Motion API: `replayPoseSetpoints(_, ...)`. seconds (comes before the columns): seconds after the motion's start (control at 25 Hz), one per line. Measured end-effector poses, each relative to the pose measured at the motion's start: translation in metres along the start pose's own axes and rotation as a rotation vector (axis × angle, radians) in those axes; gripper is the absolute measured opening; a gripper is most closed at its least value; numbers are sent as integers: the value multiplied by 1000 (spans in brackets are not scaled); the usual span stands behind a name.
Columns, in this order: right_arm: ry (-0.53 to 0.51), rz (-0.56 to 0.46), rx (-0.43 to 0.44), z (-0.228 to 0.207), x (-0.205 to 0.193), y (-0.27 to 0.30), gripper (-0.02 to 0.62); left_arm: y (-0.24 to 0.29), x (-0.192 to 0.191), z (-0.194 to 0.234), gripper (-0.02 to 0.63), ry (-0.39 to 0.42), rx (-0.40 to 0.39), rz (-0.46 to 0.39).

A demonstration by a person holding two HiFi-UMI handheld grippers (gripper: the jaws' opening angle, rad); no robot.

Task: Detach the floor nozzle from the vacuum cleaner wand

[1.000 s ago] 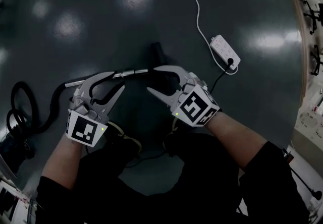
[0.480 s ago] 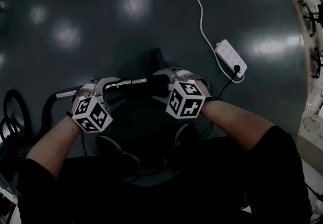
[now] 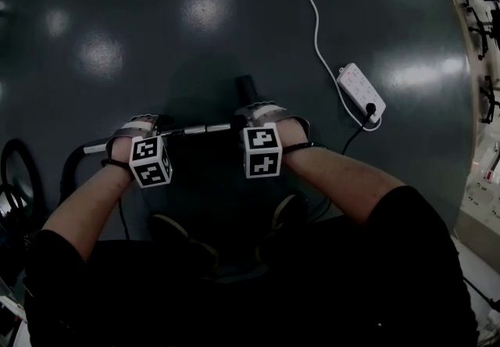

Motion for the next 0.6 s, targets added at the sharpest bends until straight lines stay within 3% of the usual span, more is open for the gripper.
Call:
replayPoseSetpoints(0.24,-148,196,-183,5,-11,26,264,24,-9,-6,267,92,12,109)
replayPoseSetpoints(0.4,-180,232,-240,4,-15,35,240,36,-10,-8,227,159,22,162)
replayPoseSetpoints(0.6,-170,249,-277,-3,-20,41,183,43,-11,-7,210,134,16,168)
Point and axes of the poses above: the fingertips, and each gripper's own axes: y forward along the fingers, z to its left, x out of its top, the point moved 4 cm from there along -y, backward along the fingers, and after that the axes turned 4 degrees about -x, right-handed, at the moved point
